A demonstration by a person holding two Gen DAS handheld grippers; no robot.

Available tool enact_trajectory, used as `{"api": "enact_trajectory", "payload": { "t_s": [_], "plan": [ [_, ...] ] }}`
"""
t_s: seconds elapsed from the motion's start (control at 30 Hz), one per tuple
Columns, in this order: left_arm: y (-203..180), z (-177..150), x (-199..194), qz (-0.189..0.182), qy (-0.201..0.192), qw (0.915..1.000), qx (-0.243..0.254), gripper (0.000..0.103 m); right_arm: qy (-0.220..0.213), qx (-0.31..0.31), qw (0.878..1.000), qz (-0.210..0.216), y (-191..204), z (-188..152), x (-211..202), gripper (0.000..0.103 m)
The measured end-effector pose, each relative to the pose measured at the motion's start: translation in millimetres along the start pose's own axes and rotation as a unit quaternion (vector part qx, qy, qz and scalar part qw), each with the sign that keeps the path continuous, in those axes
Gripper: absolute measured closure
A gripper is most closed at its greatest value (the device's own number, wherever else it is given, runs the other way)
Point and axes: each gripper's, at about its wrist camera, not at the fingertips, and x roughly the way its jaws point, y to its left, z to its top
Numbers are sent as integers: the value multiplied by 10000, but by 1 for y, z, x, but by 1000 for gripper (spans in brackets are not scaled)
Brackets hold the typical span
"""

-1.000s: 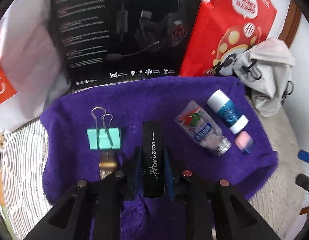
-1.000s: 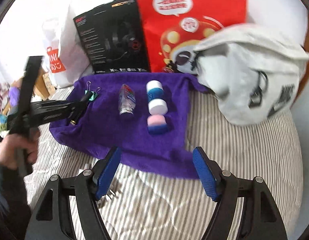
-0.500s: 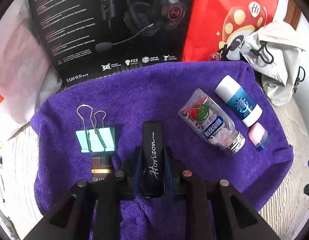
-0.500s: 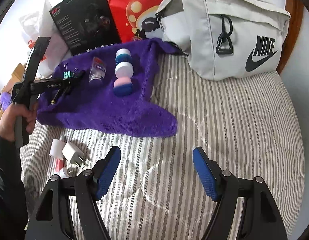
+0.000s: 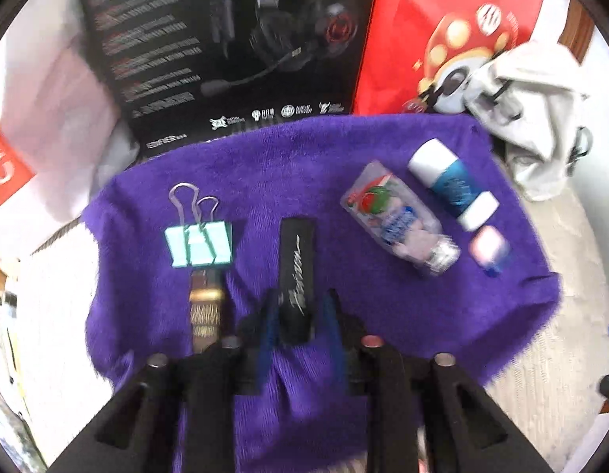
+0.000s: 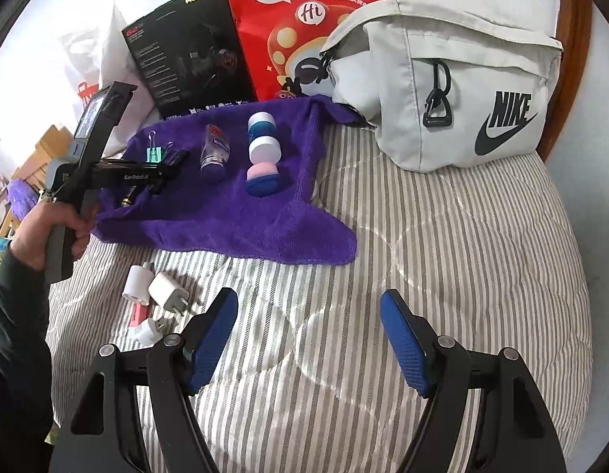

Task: Organize rigid objects
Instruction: 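Lower the black Horizon case onto the towel and open the left tool, then grasp the pink tube with the left tool while right tool reaches for white charger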

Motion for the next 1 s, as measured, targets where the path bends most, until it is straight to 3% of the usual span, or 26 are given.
{"api": "enact_trajectory", "payload": {
  "t_s": [0.07,0.1,0.13,0.2,0.37,0.47,0.67,1.0],
  "plan": [
    [-3,-13,-22,-56,-141,9998,-91,36,-16,-12,10000,11,2,-4,-3,29],
    [-7,-22,-34,-113,-249,9995,-124,15,-16,-30,10000,7,3,-5,-5,29],
    [-12,-30,-44,-156,-355,9992,-122,11,-25,-59,10000,25,6,-8,-7,29],
    [-15,-53,-58,-127,-400,9990,-147,11,-31,-91,9999,76,9,-11,-10,29],
    [-27,-99,-56,126,-16,9999,-98,11,-84,-198,9995,213,19,-22,-18,29],
    [-33,-114,-48,-22,136,9996,-240,11,-85,-274,9993,257,24,-30,-23,28],
    [-38,-123,-28,168,314,9989,-320,11,-120,-389,9987,311,33,-46,-37,27],
    [-37,-127,-23,657,165,9975,-208,10,-27,-438,9985,336,35,-68,-46,26]
  ]
}}
